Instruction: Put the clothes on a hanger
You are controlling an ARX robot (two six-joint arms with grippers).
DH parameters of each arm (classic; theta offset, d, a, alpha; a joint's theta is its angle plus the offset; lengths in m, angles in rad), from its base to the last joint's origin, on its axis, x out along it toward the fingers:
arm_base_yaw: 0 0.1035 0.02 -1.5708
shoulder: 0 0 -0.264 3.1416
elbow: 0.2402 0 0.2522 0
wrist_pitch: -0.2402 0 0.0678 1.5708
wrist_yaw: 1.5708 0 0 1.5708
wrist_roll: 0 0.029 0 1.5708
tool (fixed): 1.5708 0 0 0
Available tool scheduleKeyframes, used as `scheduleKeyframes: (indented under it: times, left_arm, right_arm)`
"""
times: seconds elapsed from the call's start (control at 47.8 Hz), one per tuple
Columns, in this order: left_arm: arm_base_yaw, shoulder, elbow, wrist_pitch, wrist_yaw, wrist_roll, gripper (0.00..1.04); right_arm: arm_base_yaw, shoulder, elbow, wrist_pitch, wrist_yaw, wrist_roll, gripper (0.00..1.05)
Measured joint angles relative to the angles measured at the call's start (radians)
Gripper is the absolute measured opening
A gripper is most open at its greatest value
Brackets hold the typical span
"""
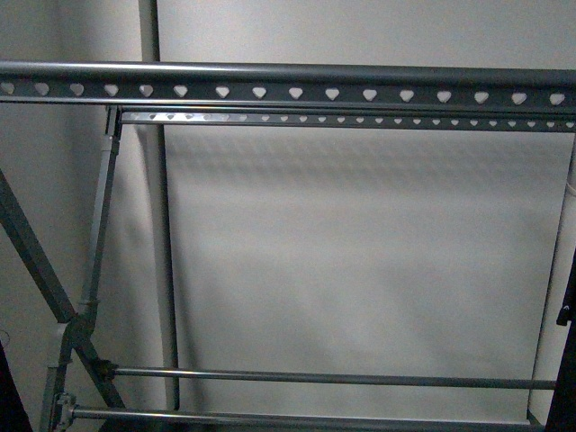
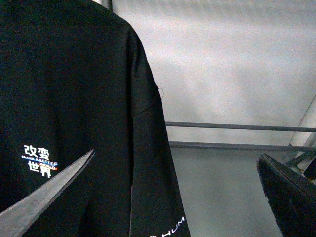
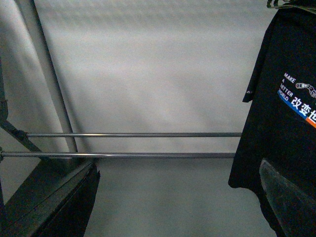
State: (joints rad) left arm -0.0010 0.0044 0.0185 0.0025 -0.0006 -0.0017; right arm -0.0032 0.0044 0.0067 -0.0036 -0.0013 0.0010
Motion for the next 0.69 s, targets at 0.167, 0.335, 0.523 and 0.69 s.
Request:
scheduleKeyframes:
  times: [0.167,0.335,0.523,0.69]
  left_arm:
    - [0.000,0.000,0.000,0.000,0.000,0.000,0.98]
    - [0.043,0.047,0.027,-0.068,0.140,0.070,0.98]
    - [0.147,0.476,0.217,0.145,0.167,0.077,0.98]
    - [0.222,0.846,0.529,0.155,0.067,-0.244,0.98]
  right_arm:
    - [0.000,0.000,0.000,0.000,0.000,0.000,0.97]
    - [0.000,0.000,0.000,0.000,0.001,0.000,0.97]
    - [0.000,0.000,0.000,0.000,0.000,0.000,0.97]
    - [0.000,0.000,0.000,0.000,0.000,0.000,0.97]
